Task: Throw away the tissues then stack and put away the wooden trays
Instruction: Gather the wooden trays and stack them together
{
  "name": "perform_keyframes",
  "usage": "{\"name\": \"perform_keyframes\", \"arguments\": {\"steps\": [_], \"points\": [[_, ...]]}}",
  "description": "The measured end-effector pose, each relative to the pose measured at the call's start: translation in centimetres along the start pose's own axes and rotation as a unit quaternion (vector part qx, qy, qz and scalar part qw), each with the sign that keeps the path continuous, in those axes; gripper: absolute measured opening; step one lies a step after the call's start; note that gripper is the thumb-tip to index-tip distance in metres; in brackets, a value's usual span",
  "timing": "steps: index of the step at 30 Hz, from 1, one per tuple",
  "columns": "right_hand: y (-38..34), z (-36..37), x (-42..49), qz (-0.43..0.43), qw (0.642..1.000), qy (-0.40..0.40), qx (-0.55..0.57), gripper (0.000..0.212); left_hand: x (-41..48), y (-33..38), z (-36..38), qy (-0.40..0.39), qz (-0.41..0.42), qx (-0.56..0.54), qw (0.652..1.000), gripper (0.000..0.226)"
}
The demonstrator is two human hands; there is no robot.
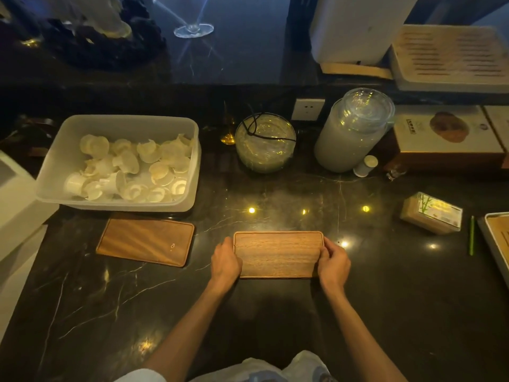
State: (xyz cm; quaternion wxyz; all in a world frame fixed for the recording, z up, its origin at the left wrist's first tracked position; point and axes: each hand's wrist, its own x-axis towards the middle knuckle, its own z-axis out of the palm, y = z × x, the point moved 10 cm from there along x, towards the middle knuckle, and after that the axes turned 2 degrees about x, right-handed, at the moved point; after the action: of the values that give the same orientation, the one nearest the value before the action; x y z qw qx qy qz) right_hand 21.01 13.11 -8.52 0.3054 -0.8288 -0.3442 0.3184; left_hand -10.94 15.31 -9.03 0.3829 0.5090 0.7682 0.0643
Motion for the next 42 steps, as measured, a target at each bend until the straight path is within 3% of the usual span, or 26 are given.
{"name": "perform_keyframes", "arguments": {"steps": [3, 7, 11, 16, 18, 21, 23, 26, 28, 33, 37, 42], "points": [[0.0, -0.2, -0.4, 0.007, 1.000, 0.009, 0.011, 0.032, 0.5, -0.3, -0.2, -0.008, -0.018, -0.008, 1.000, 0.012], [0.1, -0.3, -0.6, 0.025, 0.999, 0.010, 0.021, 0.031, 0.3, -0.6, -0.5, -0.006, -0.028, -0.025, 0.999, 0.035], [0.6, -0.4, -0.9, 0.083, 0.995, 0.025, 0.043, 0.029, -0.1, -0.7, -0.9, 0.002, -0.014, -0.044, 0.999, 0.040], [0.0, -0.4, -1.4, 0.107, 0.994, 0.025, 0.029, 0.029, 0.1, -1.2, -1.1, -0.041, -0.019, -0.060, 0.997, 0.019], [-1.9, -0.6, -2.0, 0.066, 0.997, 0.034, -0.038, 0.034, 0.3, -2.2, -2.5, -0.039, -0.010, -0.079, 0.996, 0.006], [-7.2, 0.7, -4.4, -0.075, 0.987, 0.073, -0.124, 0.037, 0.6, -5.9, -7.8, 0.027, 0.004, -0.128, 0.991, 0.021], [-10.0, 4.7, -6.8, -0.118, 0.990, 0.023, -0.078, 0.031, 1.1, -10.3, -12.9, 0.105, -0.024, -0.111, 0.988, 0.026], [-13.4, 14.2, -11.1, -0.104, 0.986, -0.128, -0.014, 0.024, 2.1, -16.6, -20.3, 0.209, -0.064, -0.081, 0.972, 0.025], [-14.8, 19.8, -13.6, -0.083, 0.980, -0.176, -0.032, 0.025, 3.0, -19.4, -23.5, 0.237, -0.095, -0.033, 0.966, 0.025], [-14.1, 26.0, -15.6, 0.041, 0.980, -0.184, -0.068, 0.040, 5.6, -22.4, -25.0, 0.186, -0.122, -0.005, 0.975, 0.028], [-12.6, 27.6, -16.3, 0.109, 0.971, -0.211, -0.012, 0.019, 6.5, -23.6, -25.1, 0.174, -0.114, -0.086, 0.974, 0.029], [-11.9, 28.2, -17.0, 0.121, 0.950, -0.285, 0.024, 0.023, 5.8, -26.5, -24.7, 0.111, -0.141, -0.199, 0.963, 0.026]]}}
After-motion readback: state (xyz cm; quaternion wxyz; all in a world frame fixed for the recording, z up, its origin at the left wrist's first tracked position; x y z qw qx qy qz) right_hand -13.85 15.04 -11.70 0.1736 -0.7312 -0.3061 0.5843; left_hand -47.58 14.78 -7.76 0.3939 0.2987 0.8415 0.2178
